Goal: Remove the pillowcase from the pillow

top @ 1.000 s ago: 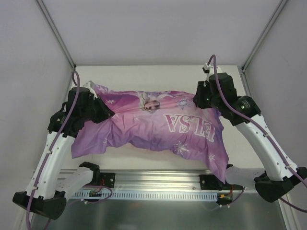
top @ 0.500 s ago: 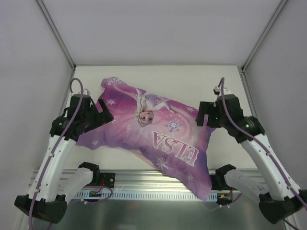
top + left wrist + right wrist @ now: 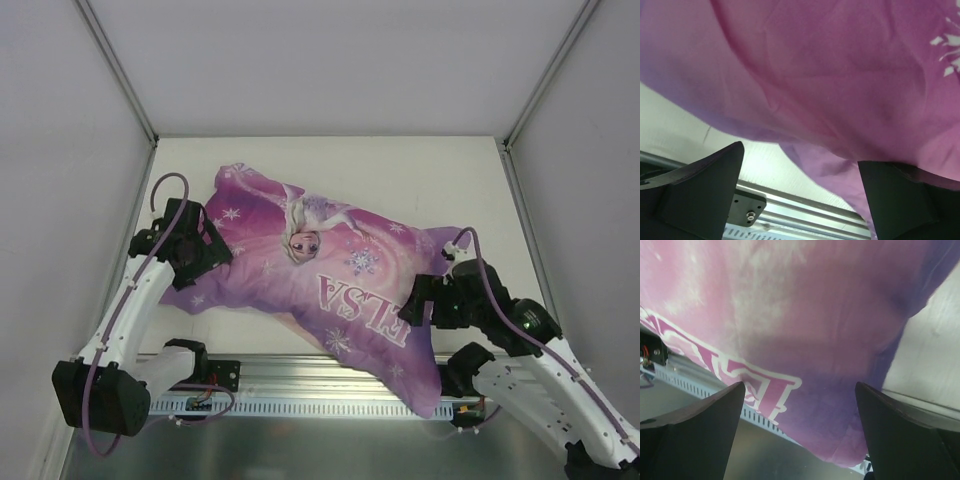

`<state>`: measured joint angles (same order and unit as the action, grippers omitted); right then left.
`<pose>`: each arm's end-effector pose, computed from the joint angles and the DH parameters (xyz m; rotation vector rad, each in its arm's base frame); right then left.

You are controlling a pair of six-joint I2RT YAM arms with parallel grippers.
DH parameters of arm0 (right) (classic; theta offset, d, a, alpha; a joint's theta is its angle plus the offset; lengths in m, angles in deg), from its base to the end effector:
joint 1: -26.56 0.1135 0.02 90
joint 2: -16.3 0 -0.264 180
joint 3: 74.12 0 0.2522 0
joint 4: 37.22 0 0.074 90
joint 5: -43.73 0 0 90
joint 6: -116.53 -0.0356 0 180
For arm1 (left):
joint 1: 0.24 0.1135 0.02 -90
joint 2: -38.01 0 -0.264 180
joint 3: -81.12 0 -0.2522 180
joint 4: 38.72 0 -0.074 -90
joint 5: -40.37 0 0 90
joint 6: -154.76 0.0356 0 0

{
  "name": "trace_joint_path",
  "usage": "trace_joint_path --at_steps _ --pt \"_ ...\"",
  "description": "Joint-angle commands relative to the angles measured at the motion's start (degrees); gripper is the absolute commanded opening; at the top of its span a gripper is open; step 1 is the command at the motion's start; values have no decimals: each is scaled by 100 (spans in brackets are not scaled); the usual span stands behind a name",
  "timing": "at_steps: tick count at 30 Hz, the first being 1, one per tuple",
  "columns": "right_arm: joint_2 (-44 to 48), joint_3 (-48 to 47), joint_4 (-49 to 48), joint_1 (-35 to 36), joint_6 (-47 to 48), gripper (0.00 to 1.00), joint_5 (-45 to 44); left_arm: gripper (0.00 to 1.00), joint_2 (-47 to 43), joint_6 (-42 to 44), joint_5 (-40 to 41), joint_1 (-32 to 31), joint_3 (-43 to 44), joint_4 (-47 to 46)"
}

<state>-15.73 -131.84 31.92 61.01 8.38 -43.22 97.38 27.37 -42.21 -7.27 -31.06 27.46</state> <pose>0.0839 0.0598 0.2875 -0.3654 2.3584 0.5118 0.1924 -0.0191 0.2853 -0.7195 2.4676 -0.1268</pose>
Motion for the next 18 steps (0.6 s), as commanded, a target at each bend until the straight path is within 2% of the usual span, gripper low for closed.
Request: trace_joint_path --at_steps 1,3,4,6,7,8,9,11,12,14,15,18 --pt "363 379 -167 745 -996 96 74 92 -57 -313 -310 35 -500 -364" --pt "408 608 -334 1306 -1382 96 -180 78 -119 -436 -548 35 -721 -671" --pt "365 669 -456 1474 -1462 96 -260 62 -119 -454 -601 35 -861 -768" --pt "251 801 -554 1939 -1655 98 -671 41 -23 -454 -698 35 -880 -883" --pt "163 828 -571 2064 -1700 100 -805 17 21 -419 -724 35 -819 -883" --pt "6 880 -589 2187 -1753 93 -919 6 65 -340 -733 35 -775 -874" --pt "-57 916 -615 2371 -1797 81 -1103 0 65 -296 -733 35 -731 -874" --pt "-136 986 -703 2478 -1990 55 -1218 0 -48 -199 -733 35 -652 -857" --pt "-111 1030 -738 2513 -2034 27 -1271 0 -110 -199 -690 35 -634 -839" --pt "-14 969 -678 2513 -2043 3 -1411 0 -311 -199 -672 35 -581 -769" --pt "82 873 -599 2522 -2008 1 -1734 0 -365 -181 -707 35 -546 -734" --pt "153 84 -151 2505 -1535 1 -2535 0 -541 -120 -733 35 -108 -488"
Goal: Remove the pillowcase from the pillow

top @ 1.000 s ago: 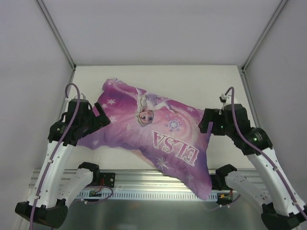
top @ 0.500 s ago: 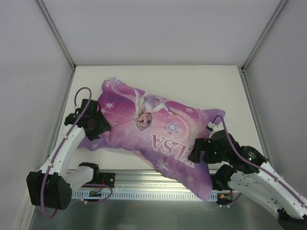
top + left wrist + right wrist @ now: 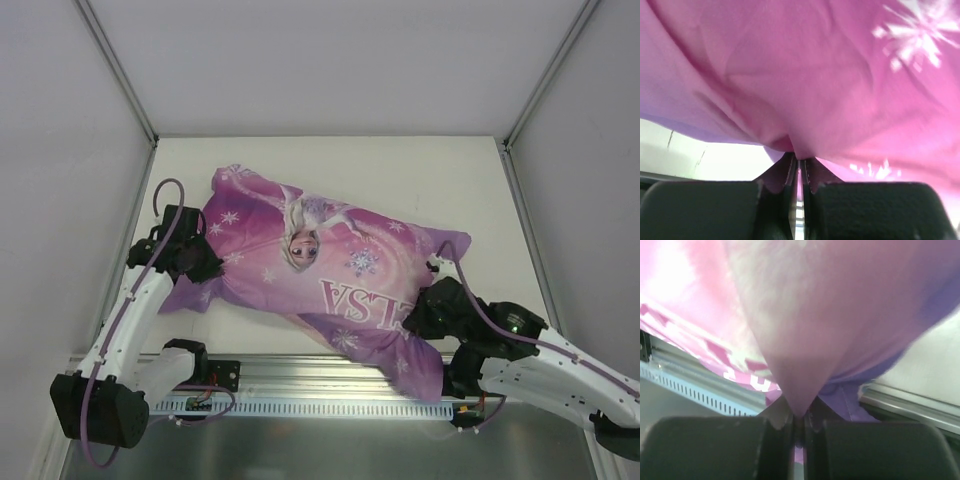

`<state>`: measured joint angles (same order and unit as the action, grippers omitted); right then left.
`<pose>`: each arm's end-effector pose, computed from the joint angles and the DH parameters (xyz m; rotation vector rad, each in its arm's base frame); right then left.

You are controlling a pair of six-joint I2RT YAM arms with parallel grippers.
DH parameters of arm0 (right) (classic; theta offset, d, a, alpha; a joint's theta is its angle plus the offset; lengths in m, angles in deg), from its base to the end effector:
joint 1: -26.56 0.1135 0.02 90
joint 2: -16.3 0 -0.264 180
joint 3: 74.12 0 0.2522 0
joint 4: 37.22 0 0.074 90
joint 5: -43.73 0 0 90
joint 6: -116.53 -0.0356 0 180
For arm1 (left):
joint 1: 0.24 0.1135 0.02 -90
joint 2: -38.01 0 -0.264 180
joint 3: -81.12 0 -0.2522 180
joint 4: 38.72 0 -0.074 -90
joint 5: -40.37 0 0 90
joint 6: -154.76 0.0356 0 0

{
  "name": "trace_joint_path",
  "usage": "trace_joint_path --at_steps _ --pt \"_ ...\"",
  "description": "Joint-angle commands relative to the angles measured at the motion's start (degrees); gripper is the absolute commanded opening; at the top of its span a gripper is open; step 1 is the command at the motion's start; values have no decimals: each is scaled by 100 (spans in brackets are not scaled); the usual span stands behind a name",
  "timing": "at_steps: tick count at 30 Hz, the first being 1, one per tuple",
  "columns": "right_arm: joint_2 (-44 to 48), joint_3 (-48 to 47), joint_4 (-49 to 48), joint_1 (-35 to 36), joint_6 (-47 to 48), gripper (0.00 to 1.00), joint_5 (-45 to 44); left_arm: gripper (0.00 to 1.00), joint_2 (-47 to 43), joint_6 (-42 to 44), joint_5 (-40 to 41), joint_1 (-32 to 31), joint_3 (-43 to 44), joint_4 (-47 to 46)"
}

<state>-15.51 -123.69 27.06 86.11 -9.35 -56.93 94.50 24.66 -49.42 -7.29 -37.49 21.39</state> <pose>0.0618 0.0922 0.2505 -0.4117 2.4072 0.5668 0.1867 -0.0230 0.2652 -0.7311 2.4591 -0.3171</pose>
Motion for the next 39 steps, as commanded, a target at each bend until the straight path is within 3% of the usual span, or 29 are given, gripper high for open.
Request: trace_joint_path --at_steps 1,3,6,11,16,27,33,39 --pt "88 -1317 544 -5 404 1 -1393 0 -270 195 -186 37 954 277" --pt "-61 -1953 730 -13 958 1 -1886 0 -340 248 -197 37 1474 444" --pt "-457 -3218 1135 -14 1590 1 -2273 0 -349 371 -223 37 2930 822" --pt "-607 -4714 1671 -14 2111 1 -1827 0 -682 459 -293 37 4418 1542" --pt "-291 -4900 1953 -14 2067 1 -1501 0 -1385 371 -425 37 4728 1711" --pt "-212 -4883 1900 -14 2041 1 -1220 0 -1939 195 -698 37 4676 2140" --pt "-158 -5145 1742 -14 2251 1 -1465 0 -1835 265 -688 37 4974 2282" --pt "-335 -5726 1917 -14 2428 1 -1246 0 -1571 371 -785 37 5844 2335"
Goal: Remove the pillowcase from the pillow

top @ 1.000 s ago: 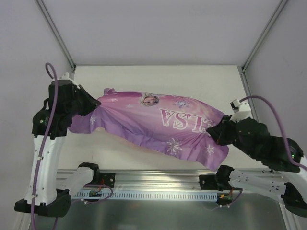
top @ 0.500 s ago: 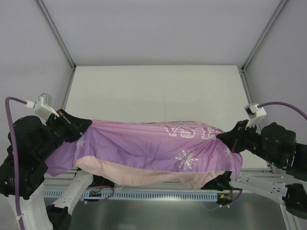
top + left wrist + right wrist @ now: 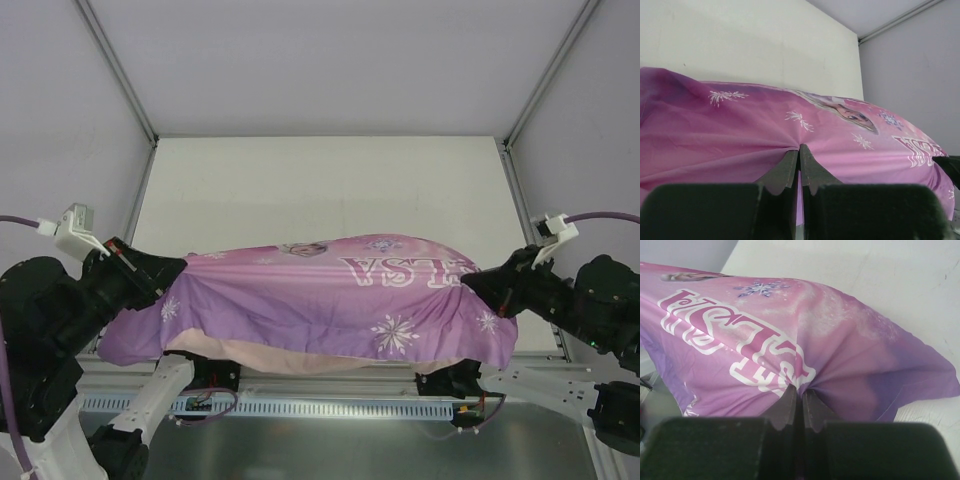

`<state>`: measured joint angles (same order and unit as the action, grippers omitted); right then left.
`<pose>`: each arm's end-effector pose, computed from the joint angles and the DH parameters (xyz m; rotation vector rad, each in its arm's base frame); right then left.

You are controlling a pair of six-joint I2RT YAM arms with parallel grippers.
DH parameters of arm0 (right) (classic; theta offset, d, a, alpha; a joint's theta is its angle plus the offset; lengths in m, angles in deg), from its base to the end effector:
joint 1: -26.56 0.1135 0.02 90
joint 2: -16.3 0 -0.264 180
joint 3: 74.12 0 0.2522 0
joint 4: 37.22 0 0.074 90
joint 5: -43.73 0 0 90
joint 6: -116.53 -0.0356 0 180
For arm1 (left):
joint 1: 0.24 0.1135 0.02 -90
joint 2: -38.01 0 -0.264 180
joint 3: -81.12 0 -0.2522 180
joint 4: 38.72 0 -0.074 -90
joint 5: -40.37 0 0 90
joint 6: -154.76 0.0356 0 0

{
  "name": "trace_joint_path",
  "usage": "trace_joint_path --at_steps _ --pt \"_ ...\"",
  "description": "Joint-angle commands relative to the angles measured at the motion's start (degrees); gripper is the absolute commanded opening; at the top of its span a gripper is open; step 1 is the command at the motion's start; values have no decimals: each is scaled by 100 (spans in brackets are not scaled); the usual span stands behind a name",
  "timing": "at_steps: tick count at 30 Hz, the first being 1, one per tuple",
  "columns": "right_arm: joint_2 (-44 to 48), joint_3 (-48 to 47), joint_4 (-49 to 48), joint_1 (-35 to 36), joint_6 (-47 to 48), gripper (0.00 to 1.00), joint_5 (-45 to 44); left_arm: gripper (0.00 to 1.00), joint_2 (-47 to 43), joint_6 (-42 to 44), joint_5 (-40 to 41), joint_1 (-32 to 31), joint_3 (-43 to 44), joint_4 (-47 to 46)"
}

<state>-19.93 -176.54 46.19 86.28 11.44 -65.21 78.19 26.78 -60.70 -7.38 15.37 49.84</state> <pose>0.0159 0.0043 0.4684 -0.5009 1.8301 0.5936 -0.0078 -0.0059 0.4991 -0.3631 1.8457 -0.7252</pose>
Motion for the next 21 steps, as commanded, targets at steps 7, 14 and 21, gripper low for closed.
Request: trace_joint_path --at_steps 7,14,21 --pt "406 -485 120 -49 288 1 110 0 235 229 369 46 1640 -142" --pt "-758 -827 -284 -14 558 1 -2330 0 1286 -96 1290 37 684 -501" --pt "-3737 -2400 -1646 -3607 1599 1 1100 0 4355 -113 1565 291 2059 -889"
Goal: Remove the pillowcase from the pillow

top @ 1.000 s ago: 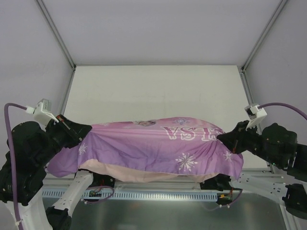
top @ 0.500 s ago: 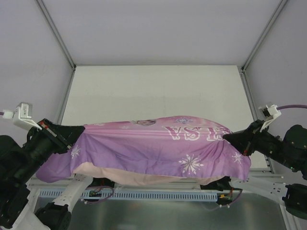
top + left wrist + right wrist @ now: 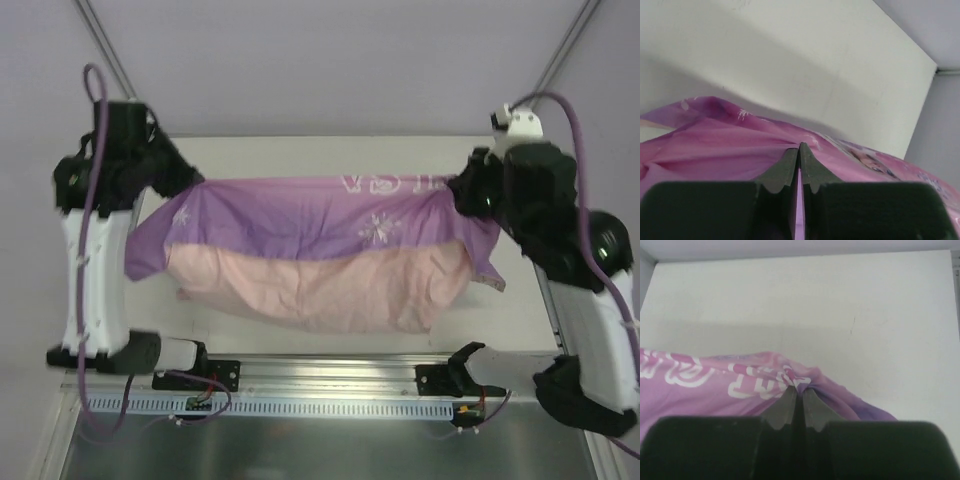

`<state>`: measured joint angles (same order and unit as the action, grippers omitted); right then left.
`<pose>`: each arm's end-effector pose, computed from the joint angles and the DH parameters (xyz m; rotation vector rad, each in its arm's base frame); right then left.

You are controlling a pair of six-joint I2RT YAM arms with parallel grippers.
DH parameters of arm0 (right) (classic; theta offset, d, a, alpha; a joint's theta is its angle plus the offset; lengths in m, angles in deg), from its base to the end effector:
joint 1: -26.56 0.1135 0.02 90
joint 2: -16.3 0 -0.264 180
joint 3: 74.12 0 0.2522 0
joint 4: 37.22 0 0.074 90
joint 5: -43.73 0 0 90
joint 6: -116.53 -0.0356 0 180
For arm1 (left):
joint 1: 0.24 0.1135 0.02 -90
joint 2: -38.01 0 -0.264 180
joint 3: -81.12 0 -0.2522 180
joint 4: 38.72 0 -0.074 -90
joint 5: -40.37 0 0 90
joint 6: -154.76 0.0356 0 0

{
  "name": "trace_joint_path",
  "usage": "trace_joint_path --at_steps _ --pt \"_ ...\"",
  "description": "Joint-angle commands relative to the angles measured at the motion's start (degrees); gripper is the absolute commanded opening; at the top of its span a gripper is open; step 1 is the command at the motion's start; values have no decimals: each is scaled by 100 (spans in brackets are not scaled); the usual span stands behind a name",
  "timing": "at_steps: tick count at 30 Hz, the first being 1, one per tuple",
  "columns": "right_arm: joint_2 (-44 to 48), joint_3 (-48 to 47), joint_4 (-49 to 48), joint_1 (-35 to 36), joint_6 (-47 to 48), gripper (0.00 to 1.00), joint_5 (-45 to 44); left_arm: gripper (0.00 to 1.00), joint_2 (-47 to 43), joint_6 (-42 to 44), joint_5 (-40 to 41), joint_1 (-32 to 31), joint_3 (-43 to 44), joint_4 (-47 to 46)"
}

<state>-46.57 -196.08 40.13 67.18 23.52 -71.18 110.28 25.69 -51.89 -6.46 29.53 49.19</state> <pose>0.1085 0.0733 0.5315 -0.3145 1.8338 0.1169 0.1721 -0.0202 0.5167 -0.5900 2.0855 -0.5042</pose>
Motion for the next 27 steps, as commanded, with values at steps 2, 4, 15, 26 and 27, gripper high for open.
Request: trace_joint_path --at_steps 2,4,15,26,27 --pt "-1769 -770 -1279 -2258 109 28 2408 34 2031 205 421 305 1022 -954" --pt "-2907 -1584 -1000 -2777 -85 99 3315 99 2640 565 -409 489 1618 -920" --pt "-3434 -776 -1006 -3429 -25 96 3545 99 2591 831 -248 552 1114 -1033" --pt "-4004 -25 -1665 -3500 -112 96 4352 99 1054 901 -301 394 -662 -1517" --pt "-4257 -217 -1796 -3500 -173 96 4458 99 930 858 -205 245 -1003 -1535"
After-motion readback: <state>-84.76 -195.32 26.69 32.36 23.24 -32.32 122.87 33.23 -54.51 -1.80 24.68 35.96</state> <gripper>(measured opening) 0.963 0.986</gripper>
